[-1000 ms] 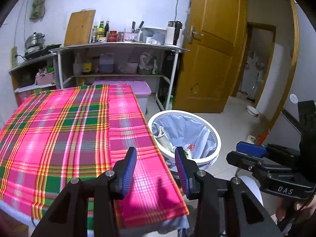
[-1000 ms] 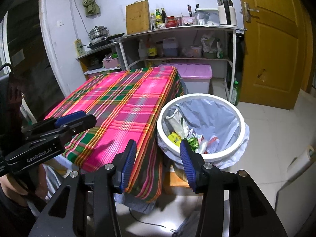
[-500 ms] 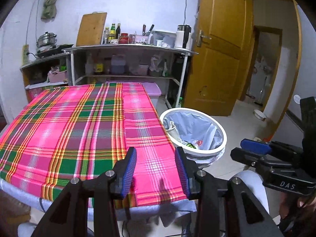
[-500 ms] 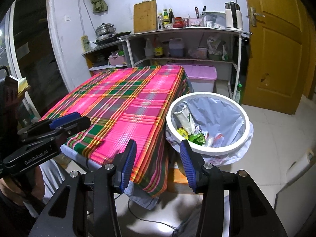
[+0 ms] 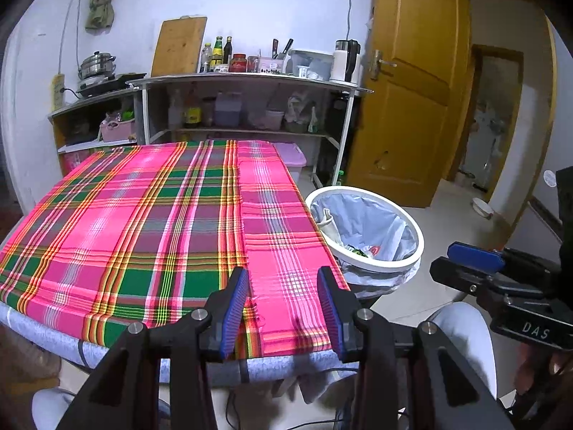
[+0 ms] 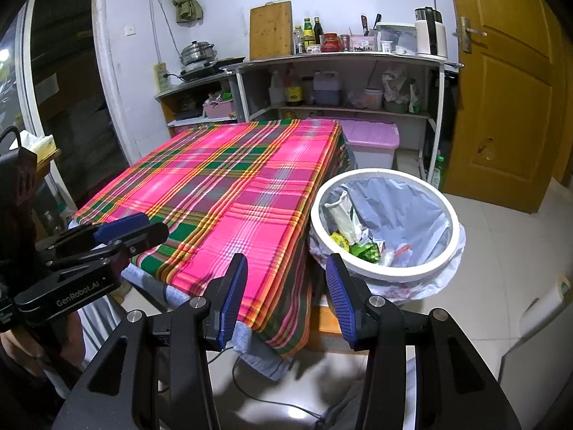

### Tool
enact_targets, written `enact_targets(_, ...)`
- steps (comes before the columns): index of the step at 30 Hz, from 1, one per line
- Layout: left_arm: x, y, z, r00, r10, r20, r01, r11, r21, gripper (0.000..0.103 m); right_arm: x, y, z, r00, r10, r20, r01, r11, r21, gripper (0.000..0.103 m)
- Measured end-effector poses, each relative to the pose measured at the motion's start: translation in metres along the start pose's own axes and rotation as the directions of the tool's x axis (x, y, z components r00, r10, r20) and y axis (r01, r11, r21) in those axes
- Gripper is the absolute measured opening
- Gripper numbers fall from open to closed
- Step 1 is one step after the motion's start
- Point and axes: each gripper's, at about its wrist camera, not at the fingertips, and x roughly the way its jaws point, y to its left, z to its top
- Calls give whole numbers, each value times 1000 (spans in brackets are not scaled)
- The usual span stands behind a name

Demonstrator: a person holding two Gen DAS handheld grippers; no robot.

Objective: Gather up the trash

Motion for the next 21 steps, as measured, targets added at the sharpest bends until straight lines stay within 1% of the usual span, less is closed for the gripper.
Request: enact_targets(21, 0, 4, -1, 1000, 16, -6, -16, 1000, -14, 40, 2, 4, -1, 1000, 5, -7, -5, 1000, -9, 47)
